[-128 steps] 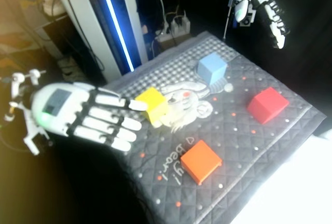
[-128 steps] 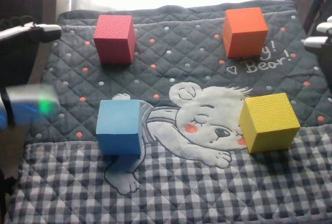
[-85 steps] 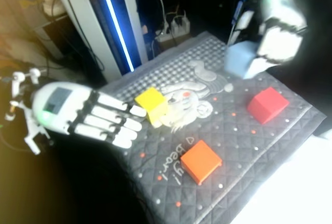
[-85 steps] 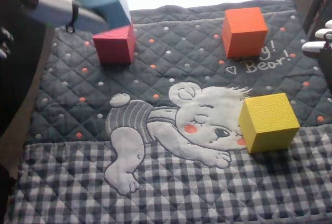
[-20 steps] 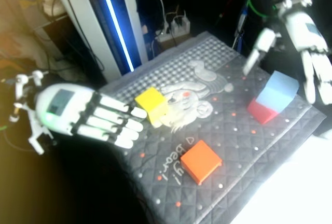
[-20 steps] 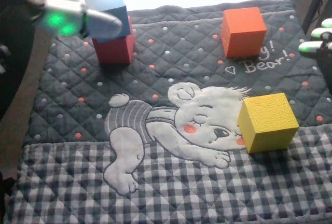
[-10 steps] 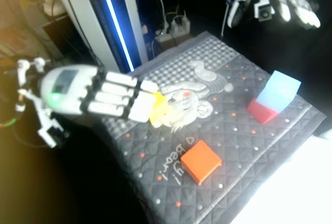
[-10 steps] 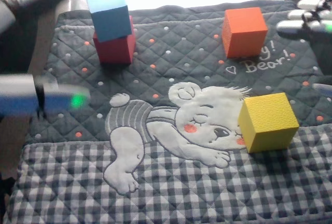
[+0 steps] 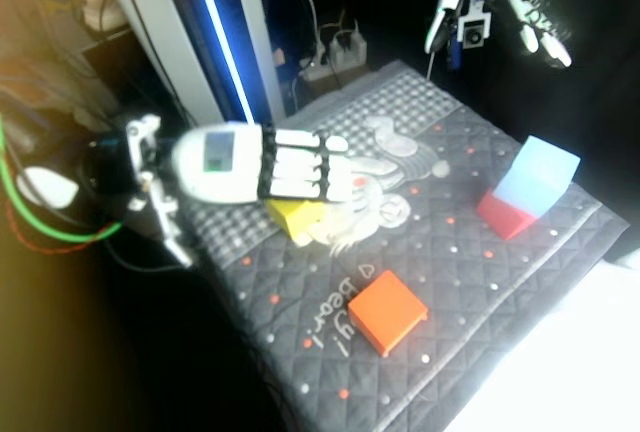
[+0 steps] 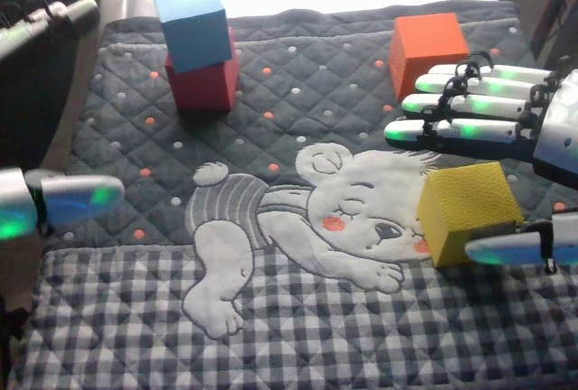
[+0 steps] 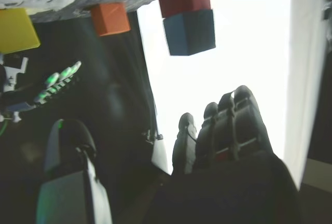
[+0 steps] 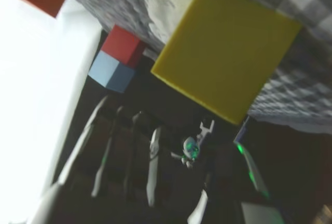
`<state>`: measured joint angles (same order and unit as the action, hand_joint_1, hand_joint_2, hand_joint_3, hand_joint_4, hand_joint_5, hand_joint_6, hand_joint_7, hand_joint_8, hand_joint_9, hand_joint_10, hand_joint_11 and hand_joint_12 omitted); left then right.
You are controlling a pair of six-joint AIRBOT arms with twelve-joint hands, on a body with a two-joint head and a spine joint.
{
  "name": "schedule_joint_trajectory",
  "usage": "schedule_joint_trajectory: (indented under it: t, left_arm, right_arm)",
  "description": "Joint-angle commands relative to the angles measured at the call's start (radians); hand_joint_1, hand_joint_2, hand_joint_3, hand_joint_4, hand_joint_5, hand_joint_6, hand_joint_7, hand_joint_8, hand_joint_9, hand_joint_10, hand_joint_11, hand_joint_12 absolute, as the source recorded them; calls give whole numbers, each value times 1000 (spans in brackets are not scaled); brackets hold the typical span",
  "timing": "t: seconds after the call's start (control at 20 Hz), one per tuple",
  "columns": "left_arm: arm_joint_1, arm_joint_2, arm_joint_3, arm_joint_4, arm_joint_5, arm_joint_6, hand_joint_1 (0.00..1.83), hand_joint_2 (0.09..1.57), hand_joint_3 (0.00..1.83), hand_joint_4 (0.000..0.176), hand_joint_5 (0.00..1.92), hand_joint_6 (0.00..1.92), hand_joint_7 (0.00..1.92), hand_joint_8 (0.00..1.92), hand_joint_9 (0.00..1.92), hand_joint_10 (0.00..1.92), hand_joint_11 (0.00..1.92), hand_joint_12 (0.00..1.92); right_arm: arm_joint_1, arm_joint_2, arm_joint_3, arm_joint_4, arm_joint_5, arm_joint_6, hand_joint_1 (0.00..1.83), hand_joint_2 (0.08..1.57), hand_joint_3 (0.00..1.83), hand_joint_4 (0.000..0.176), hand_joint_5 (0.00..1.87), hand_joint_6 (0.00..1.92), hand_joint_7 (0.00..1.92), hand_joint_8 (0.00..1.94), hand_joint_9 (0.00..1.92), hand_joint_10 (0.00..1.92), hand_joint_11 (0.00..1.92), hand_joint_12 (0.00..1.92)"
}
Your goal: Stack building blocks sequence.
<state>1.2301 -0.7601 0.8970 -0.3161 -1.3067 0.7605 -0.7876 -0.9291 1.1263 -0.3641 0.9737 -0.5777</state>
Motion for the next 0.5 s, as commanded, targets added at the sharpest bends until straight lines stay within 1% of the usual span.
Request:
schedule_joint_trajectory:
  t: [0.0,0.05,0.1,0.15,0.2,0.25,0.3,0.35,0.4,0.45]
  left_arm:
    - [1,-4,2,-11,-134,-13,791,930,0,99,156,2,37,1,31,3,1,282]
    - [8,-5,3,-16,-139,-17,780,939,0,100,155,1,41,1,55,7,0,443]
    - [12,-5,3,-18,-142,-19,778,943,0,106,149,3,44,1,69,8,0,529]
    - [14,-5,3,-20,-145,-21,781,956,2,85,171,6,54,1,71,5,0,503]
    - [14,-5,3,-20,-146,-21,781,956,2,85,171,6,54,1,71,5,0,503]
    - [14,-6,3,-21,-146,-22,741,962,2,85,175,2,59,1,71,2,0,457]
    - [15,-7,3,-21,-147,-23,751,966,3,75,182,4,62,2,71,2,0,452]
    - [15,-7,3,-21,-148,-24,751,966,3,75,182,4,62,2,71,2,0,452]
    - [16,-8,3,-21,-151,-26,780,965,2,74,186,5,63,2,69,1,0,446]
    - [18,-9,3,-21,-154,-29,805,965,2,68,188,2,59,0,65,0,0,404]
  right_arm:
    - [14,3,5,27,89,5,458,1029,0,130,105,0,106,0,28,2,16,2]
    - [14,3,7,26,78,5,487,1018,0,113,102,0,108,1,34,5,10,1]
    - [14,3,8,25,67,5,511,1009,0,111,124,8,124,7,53,11,24,7]
    - [13,0,10,24,55,5,494,992,0,119,103,0,75,0,23,1,9,3]
    - [10,-2,12,24,49,5,494,992,0,119,103,0,75,0,23,1,9,3]
    - [7,-7,15,24,41,5,518,984,0,120,104,1,100,10,48,10,50,22]
    - [7,-14,20,24,31,5,568,975,0,125,114,5,106,10,61,14,89,40]
    - [7,-18,23,25,24,5,568,975,0,125,114,5,106,10,61,14,89,40]
    - [7,-23,29,29,18,5,605,981,0,135,135,3,126,4,89,9,115,62]
    - [7,-26,34,32,10,5,637,1009,1,123,226,1,251,1,239,1,16,804]
